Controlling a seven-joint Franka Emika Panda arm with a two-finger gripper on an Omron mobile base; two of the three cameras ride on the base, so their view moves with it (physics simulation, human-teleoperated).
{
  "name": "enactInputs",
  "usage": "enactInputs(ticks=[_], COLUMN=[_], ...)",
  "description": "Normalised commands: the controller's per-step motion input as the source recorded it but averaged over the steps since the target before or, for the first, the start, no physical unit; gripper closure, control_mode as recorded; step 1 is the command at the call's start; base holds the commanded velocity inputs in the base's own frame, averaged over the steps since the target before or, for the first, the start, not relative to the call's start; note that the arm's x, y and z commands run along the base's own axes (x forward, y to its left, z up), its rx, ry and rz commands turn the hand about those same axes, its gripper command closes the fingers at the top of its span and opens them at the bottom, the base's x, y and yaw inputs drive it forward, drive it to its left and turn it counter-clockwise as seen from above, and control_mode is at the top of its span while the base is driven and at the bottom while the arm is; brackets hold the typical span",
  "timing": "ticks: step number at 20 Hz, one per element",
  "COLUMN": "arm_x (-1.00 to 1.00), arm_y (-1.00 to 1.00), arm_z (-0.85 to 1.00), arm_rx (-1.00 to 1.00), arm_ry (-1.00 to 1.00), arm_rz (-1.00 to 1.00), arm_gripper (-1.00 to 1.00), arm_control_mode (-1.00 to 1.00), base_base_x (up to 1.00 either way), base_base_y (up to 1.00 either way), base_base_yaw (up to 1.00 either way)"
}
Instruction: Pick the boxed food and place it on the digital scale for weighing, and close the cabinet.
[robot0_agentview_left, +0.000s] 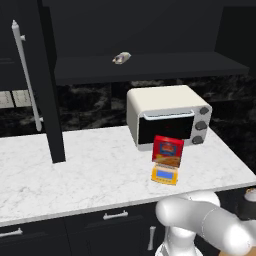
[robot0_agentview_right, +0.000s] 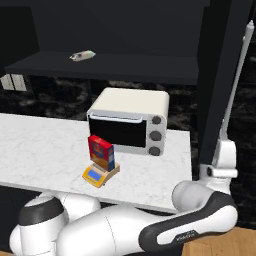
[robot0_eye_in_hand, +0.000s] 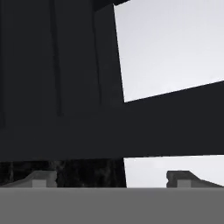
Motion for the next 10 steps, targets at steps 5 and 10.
enactInputs(ticks=[5, 10], arm_x=[0.28, 0.00], arm_y=[0.64, 0.21], arm_z=[0.58, 0.92], arm_rx=[-0.25, -0.11], arm_ry=[0.06, 0.04], arm_rz=[-0.12, -0.14], arm_gripper=[-1.00, -1.00], arm_control_mode=[-1.00, -1.00], base_base_x=[0.00, 0.00], base_base_y=[0.00, 0.00], base_base_yaw=[0.00, 0.00])
